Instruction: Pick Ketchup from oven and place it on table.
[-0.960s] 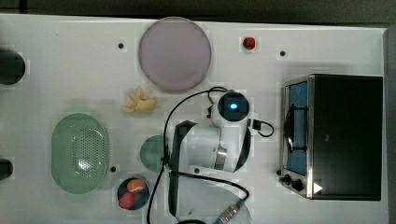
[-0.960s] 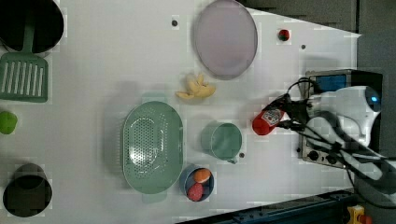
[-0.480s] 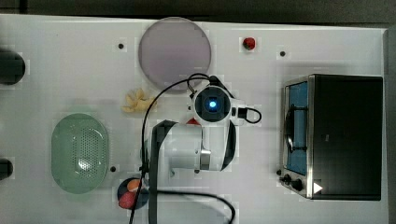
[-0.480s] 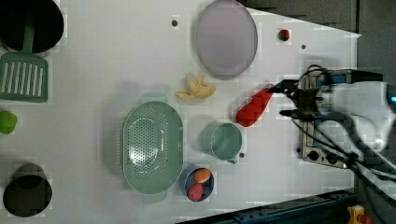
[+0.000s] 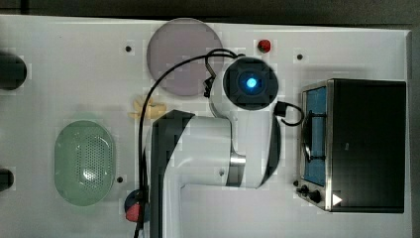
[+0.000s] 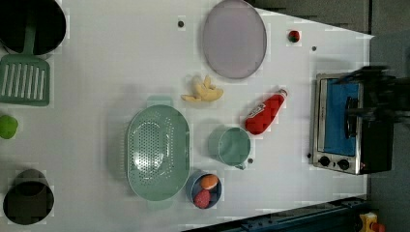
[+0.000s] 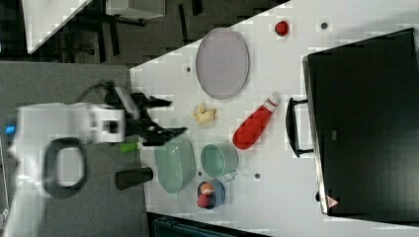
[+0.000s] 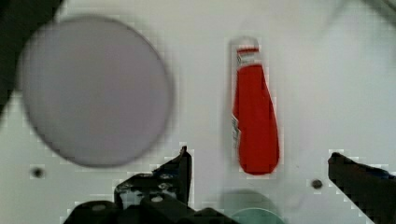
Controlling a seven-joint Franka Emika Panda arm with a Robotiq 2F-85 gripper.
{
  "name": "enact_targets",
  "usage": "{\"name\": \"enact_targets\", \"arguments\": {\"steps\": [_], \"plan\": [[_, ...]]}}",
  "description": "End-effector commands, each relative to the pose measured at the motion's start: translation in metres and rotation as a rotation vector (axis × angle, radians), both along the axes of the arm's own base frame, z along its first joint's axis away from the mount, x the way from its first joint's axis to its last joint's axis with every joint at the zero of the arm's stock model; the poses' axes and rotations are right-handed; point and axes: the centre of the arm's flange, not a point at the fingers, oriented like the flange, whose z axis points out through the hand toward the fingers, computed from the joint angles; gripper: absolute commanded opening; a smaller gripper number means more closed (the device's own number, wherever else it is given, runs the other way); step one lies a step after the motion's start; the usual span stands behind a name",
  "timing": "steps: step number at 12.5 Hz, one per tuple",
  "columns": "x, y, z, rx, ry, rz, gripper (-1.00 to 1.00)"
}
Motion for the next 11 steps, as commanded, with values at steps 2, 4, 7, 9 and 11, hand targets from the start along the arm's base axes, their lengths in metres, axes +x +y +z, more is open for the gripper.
{"name": "enact_targets", "arguments": {"steps": [2,4,7,9,11], "plan": [[-0.019,0.001,0.082,-0.032,0.064,-0.023,1.00],[-0.026,0.000,0.095,-0.030,0.099,-0.025,1.00],[-0.026,0.001,0.092,-0.031,0.110,-0.024,1.00],[-0.024,0.001,0.088,-0.032,0.118,-0.024,1.00],[-0.023,0.001,0.086,-0.032,0.123,-0.024,1.00]]}}
